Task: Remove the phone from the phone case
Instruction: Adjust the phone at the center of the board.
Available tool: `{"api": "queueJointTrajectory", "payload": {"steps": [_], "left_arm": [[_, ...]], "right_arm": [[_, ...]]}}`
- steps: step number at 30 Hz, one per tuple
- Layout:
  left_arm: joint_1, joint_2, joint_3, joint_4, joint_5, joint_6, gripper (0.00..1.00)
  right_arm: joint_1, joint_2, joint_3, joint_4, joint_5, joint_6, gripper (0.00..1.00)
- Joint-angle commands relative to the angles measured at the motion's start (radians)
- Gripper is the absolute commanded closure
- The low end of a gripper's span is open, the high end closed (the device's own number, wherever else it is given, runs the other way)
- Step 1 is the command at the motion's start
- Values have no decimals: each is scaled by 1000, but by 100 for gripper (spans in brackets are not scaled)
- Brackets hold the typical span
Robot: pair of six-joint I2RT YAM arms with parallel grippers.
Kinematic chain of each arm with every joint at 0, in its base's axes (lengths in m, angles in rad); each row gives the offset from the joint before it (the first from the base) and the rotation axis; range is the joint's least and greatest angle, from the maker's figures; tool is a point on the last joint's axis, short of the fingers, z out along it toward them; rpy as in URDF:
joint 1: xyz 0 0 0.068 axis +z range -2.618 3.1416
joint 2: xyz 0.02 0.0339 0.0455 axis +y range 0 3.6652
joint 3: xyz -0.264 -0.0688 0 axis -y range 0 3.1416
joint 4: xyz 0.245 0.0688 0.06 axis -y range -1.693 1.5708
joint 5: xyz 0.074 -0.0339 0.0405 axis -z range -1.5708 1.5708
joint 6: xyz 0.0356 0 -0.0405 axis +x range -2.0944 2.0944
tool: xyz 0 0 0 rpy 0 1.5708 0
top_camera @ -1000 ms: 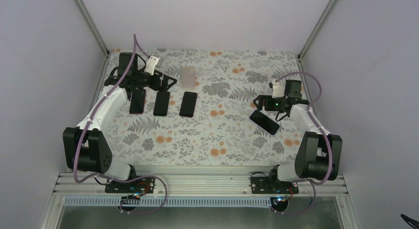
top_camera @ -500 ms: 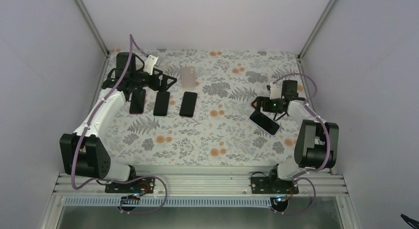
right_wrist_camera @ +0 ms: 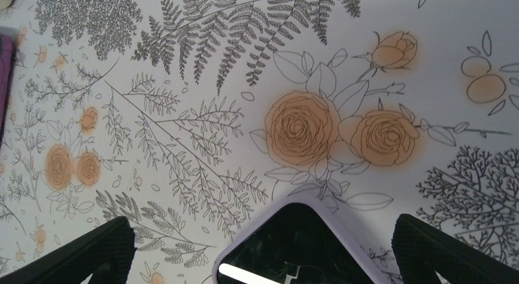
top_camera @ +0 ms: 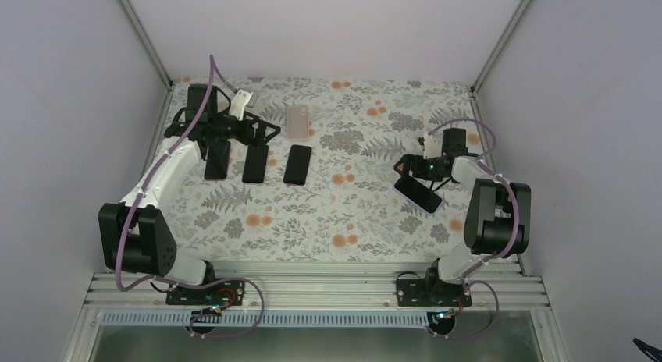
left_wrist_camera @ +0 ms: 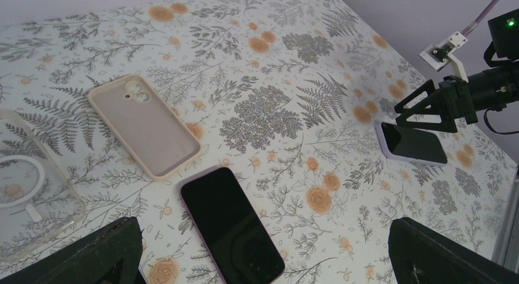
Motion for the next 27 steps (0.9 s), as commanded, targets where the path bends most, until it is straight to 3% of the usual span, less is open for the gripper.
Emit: {"api": "queueJointTrajectory", "payload": {"steps": [1,4,9,12,17,27], "left_arm": [[8,-7,24,14,27,4,0],[10,-19,19,16,28,10,0],[10,-35,4,26,46,8,0],[10,-47,-12,46,56,-10,0],[10,-59,-8,52,67,-21,0],[11,-79,-5,61,68,-30,0]], "right_arm": [[-10,25,50,-14,-16,-9,1],[-13,8,86,-112,-19,-151,1],[-59,-71,108,-322,32,-572,1],[-79,-85,102,-379,95,-702,1],[-83,-61,112,-420,157,-795,1],[-54,-35,89,-424,249,-813,1]]}}
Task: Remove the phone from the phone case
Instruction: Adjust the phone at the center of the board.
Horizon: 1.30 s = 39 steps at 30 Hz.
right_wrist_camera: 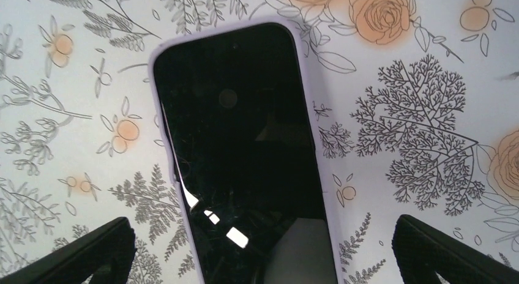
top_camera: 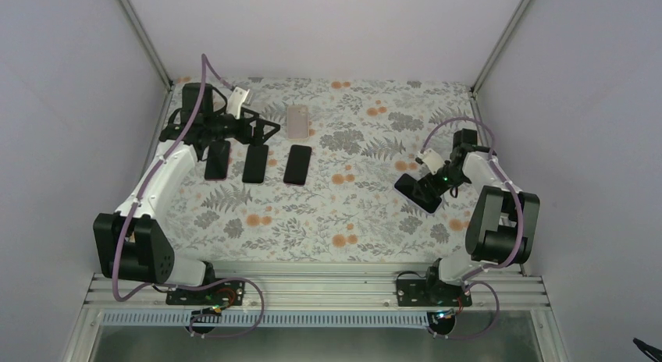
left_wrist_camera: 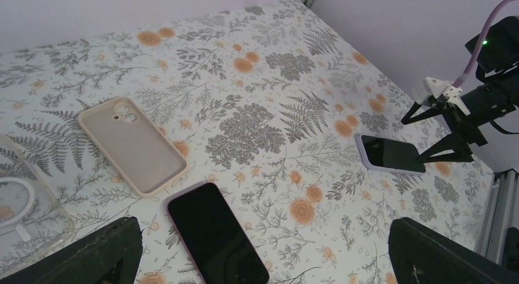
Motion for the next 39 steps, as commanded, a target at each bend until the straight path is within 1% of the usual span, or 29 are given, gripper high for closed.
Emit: {"api": "queueJointTrajectory", "payload": {"steps": [1,11,16,18,23,28,31,35,39], "left_arm": [[5,-33,4,42,27,-8,0],[5,-57,-4,60,40,-30,0],[5,-71,-4,59,43,-35,0],[5,-79,-7,59,43,-38,0],[5,-91,-9,58,44,-36,0],[5,-104,-19,67,6,-50,0],[5,-128,-23,73,-5,-53,0],[5,-143,-22,80,-37,-85,0],[5,-181,-56,114,-120,-103,0]], "right_arm": [[20,25,-2,4,72,-36,1],[51,76,-41,42,139,-51,1],[64,95,-49,35,142,-55,1],[73,126,-59,42,152,-55,1],[99,125,-92,60,199,-44,1],[107,147,-113,54,236,-44,8],[107,178,-99,40,242,-36,17],[107,195,-61,-11,194,-6,28],[117,160,-2,-20,181,30,40]]}}
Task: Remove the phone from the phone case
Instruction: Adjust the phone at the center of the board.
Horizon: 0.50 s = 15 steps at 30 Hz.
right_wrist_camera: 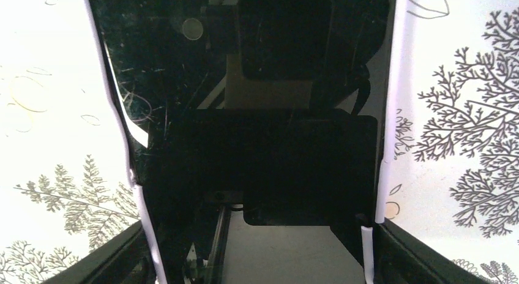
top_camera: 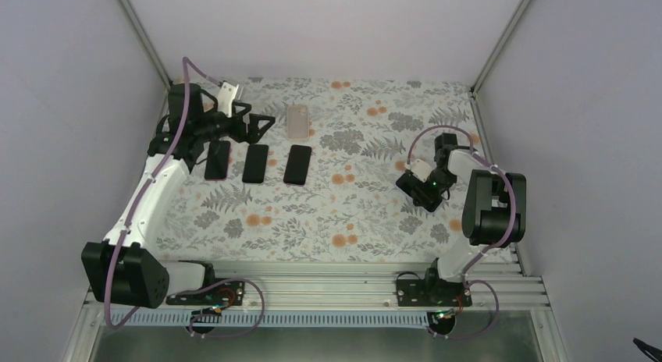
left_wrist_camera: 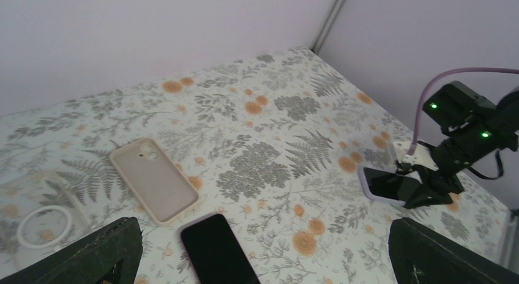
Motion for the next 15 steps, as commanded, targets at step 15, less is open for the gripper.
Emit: {"api": "queueJointTrajectory", "payload": {"steps": [15], "left_arm": [[26,-69,-109,83,-26,-87,0]], "right_arm": [[87,-93,146,-24,-117,138,53]]}}
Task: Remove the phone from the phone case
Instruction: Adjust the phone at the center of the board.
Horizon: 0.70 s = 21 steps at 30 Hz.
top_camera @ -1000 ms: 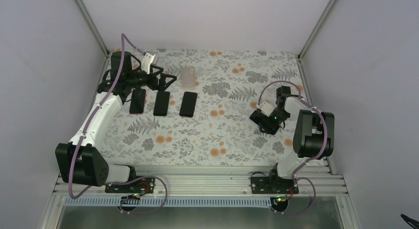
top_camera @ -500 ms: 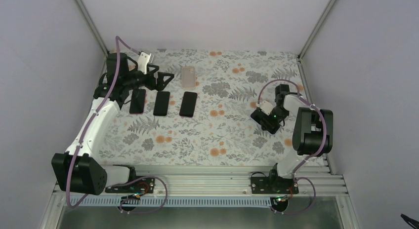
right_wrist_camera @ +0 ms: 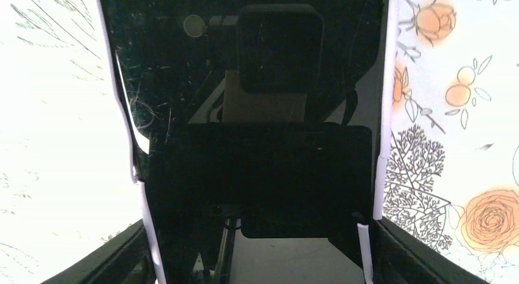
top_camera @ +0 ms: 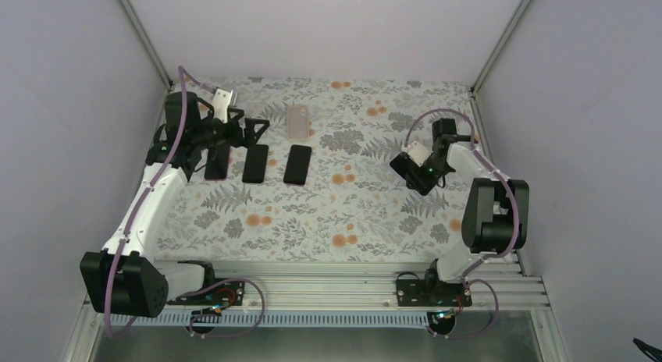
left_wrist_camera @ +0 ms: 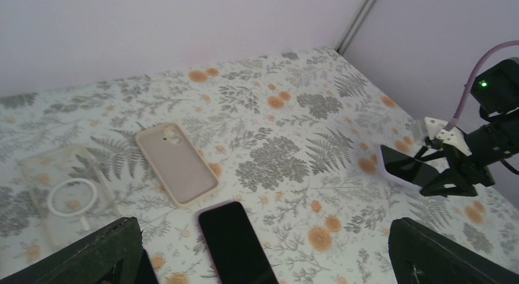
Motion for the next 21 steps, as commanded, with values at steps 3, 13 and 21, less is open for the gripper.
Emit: {"api": "queueJointTrajectory", "payload": {"steps": [3,13,21], "left_arm": [[3,27,-67,113,138,-122,0],[-63,45,-99,155,124,-98,0],[-64,19,-122,159,118,-95,0]], "right_arm": [[53,-35,28,18,-48,49,53],[107,46,0,3,52,34,53],[123,85,-20,-44,156,7,51]]}}
